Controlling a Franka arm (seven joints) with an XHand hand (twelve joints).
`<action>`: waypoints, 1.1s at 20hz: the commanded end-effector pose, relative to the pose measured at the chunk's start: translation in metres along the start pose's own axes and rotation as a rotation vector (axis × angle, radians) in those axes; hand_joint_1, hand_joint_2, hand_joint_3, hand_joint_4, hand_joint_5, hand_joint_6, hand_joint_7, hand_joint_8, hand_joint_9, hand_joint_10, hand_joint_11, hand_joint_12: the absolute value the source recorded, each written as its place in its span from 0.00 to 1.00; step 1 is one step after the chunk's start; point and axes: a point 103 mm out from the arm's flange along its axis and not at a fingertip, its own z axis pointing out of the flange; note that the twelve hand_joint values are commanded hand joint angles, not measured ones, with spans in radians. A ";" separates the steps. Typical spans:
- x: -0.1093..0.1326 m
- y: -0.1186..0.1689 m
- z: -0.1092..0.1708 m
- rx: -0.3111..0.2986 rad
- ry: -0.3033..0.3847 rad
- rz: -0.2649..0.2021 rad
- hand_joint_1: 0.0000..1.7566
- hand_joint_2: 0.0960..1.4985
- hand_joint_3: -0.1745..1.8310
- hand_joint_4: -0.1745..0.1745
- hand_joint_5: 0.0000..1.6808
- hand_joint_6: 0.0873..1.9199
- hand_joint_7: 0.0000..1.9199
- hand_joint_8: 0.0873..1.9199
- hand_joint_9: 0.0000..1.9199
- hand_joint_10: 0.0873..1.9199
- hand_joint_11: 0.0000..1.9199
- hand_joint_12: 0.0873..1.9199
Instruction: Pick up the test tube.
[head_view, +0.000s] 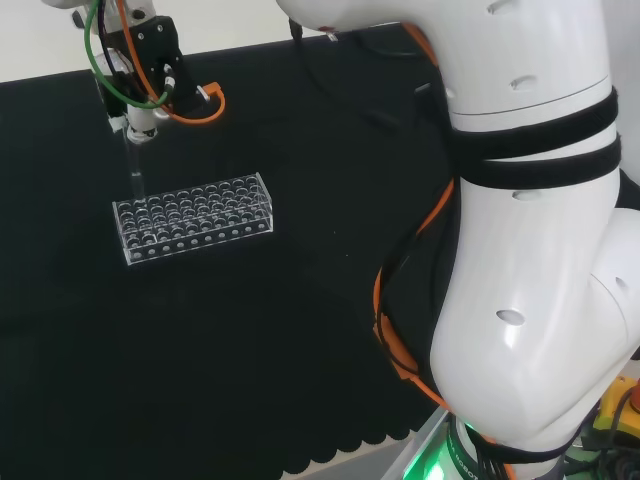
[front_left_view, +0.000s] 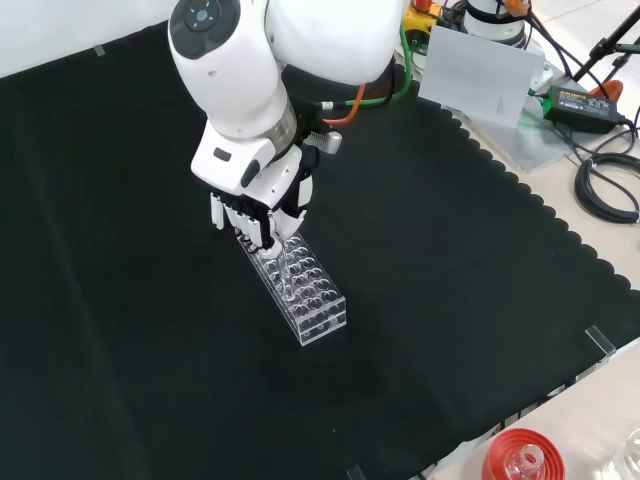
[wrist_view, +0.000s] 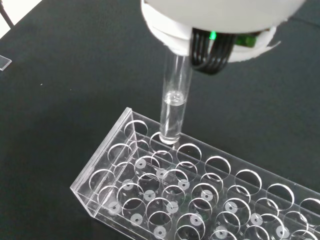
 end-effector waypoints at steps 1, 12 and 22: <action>-0.004 -0.004 -0.007 -0.009 -0.006 0.000 0.82 0.38 0.40 0.00 0.80 0.09 0.73 0.37 0.69 0.24 0.51 0.60; -0.015 -0.032 -0.047 -0.076 -0.002 0.003 0.82 0.38 0.40 0.00 0.81 0.09 0.73 0.36 0.69 0.24 0.51 0.59; -0.020 -0.066 -0.081 -0.138 0.003 -0.004 0.82 0.38 0.40 0.00 0.81 0.08 0.73 0.36 0.69 0.24 0.51 0.59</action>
